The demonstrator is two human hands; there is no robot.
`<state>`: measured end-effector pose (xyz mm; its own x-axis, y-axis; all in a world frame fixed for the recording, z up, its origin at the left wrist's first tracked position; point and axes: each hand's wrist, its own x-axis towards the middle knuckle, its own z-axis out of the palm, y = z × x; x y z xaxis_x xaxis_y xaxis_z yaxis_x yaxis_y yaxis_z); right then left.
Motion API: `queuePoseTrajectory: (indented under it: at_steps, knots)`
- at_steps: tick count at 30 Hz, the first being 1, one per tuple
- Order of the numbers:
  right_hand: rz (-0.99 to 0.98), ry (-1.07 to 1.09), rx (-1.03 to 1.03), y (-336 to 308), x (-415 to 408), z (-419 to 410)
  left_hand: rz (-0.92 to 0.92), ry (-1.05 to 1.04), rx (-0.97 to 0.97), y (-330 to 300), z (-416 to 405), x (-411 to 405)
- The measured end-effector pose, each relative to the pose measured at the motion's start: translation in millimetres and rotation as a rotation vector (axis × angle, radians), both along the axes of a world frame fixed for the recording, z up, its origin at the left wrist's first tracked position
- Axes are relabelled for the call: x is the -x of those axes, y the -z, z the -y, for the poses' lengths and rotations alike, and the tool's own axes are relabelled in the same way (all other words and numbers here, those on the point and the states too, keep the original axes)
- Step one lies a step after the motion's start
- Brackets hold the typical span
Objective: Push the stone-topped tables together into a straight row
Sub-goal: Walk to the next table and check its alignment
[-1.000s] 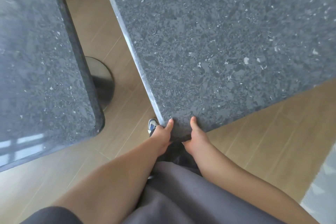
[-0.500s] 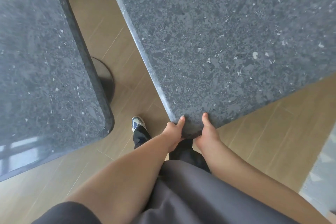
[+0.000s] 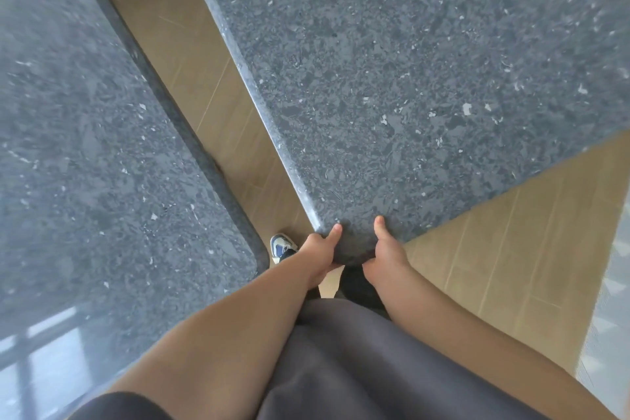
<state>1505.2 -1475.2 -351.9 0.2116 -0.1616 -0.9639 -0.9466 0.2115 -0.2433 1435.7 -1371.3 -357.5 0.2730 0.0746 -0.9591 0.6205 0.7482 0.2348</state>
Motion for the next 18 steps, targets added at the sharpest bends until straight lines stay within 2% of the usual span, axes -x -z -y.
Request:
queuePoseTrajectory:
  at_steps: [7,14,18]
  knots:
    - [-0.017,-0.060,0.013,1,39,-51,-0.035,0.059,-0.079,2,-57,33]
    - [-0.020,-0.076,-0.019,-8,43,-62,-0.025,0.121,-0.109,4,-67,41]
    - [-0.114,-0.090,-0.150,-19,30,-56,-0.053,0.085,-0.086,-4,-68,39]
